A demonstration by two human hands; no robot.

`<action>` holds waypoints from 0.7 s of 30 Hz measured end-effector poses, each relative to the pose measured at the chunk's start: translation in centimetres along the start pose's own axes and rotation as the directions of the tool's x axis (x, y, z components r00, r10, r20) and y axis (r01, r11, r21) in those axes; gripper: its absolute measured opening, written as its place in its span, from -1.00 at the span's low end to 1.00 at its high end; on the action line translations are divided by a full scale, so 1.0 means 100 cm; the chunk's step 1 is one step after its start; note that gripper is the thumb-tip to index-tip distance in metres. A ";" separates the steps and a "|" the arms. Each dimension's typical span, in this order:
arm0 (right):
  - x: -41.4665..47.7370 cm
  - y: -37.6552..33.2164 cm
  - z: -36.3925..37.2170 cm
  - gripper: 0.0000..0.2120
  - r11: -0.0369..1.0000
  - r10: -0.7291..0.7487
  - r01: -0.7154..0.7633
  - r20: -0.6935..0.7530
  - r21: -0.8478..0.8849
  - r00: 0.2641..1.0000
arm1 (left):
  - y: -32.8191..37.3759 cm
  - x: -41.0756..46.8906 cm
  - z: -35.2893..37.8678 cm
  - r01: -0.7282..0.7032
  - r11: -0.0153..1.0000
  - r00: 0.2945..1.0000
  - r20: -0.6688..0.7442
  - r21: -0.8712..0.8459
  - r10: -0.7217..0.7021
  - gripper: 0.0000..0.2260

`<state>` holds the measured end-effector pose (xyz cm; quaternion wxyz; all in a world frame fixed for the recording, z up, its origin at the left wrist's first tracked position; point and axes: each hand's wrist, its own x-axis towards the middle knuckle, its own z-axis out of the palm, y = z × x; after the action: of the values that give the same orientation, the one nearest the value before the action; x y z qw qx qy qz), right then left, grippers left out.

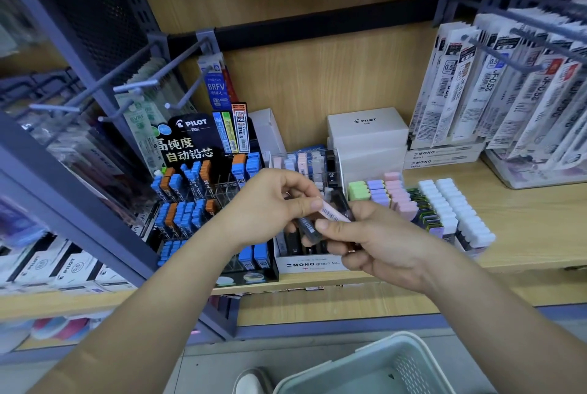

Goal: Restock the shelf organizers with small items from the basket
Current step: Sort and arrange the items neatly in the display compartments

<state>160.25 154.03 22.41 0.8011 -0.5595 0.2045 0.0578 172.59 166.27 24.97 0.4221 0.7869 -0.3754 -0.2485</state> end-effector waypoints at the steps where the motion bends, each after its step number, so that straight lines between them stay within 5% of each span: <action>1: 0.001 0.001 0.001 -0.86 1.000 0.001 -0.001 -0.004 -0.001 1.000 | 0.000 0.000 0.000 0.000 1.000 1.000 -0.014 -0.007 0.000 -0.98; 13: 0.008 -0.002 -0.002 -0.84 1.000 0.007 -0.007 -0.147 0.001 0.989 | 0.003 -0.006 -0.033 -0.026 0.950 0.968 -0.246 -0.311 -0.054 -0.94; 21: 0.009 -0.007 -0.001 -0.90 0.993 0.018 0.001 -0.158 0.122 0.987 | 0.000 -0.013 -0.028 0.066 0.998 0.997 -0.033 -0.006 -0.066 -0.84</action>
<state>161.24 153.60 22.61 0.8146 -0.5117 0.2729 0.0039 173.77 168.65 26.47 0.4217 0.8018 -0.3416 -0.2502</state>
